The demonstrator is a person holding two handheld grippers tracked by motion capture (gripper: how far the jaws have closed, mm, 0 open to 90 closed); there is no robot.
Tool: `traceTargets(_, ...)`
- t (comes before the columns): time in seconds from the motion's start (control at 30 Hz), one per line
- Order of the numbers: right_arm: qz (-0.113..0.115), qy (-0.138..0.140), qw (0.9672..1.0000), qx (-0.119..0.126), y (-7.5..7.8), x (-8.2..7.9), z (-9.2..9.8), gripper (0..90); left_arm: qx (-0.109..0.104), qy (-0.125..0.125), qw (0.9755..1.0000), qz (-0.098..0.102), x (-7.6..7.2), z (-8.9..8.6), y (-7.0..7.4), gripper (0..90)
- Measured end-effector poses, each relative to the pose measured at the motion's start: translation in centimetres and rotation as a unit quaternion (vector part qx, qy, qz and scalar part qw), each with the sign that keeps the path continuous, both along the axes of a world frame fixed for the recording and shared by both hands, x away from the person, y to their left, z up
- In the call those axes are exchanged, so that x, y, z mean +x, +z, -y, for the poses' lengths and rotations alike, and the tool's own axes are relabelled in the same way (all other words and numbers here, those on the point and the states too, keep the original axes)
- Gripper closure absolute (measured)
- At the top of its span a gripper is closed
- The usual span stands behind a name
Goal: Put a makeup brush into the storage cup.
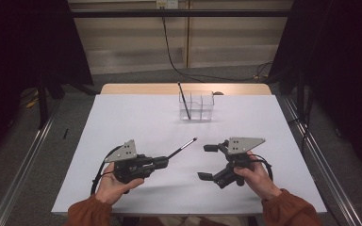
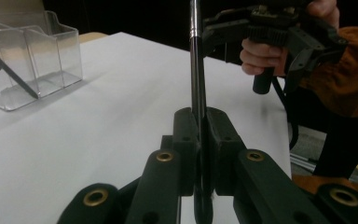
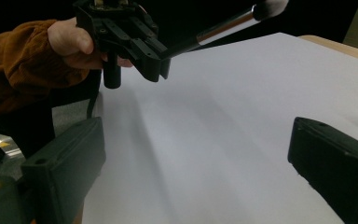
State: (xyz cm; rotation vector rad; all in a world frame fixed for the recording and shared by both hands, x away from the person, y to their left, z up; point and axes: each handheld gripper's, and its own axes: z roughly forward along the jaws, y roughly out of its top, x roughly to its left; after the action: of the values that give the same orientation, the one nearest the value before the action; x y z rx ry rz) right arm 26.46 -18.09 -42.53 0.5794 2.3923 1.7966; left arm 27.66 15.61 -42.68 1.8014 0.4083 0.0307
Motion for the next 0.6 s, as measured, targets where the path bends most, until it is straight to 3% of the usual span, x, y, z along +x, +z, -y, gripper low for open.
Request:
traceTargets(0.2, 0.005, 0.021, 0.9994, 0.026, 0.38, -0.11, -0.20, 4.9, -0.003, -0.004, 1.0000, -0.003, -0.12, 0.47, -0.18, 83.2)
traceTargets(0.4, 0.000, 0.015, 0.9987, 0.048, 0.84, -0.10, -0.29, 5.8, -0.005, -0.008, 0.9999, 0.004, -0.34, 0.83, -0.15, 83.2)
traceTargets(0.47, -0.001, 0.013, 0.9991, 0.041, 0.75, -0.04, -0.27, 6.5, 0.003, -0.008, 0.9999, 0.010, -0.42, 0.96, -0.09, 83.7)
traceTargets(0.57, -0.013, 0.010, 0.9991, 0.039, 0.50, 0.08, -0.23, 8.4, 0.000, -0.012, 0.9999, 0.011, -0.43, 1.01, 0.00, 83.8)
traceTargets(0.6, -0.007, 0.012, 0.9992, 0.037, 0.48, 0.06, -0.24, 10.8, -0.003, -0.012, 0.9999, 0.011, -0.44, 1.01, 0.02, 83.8)
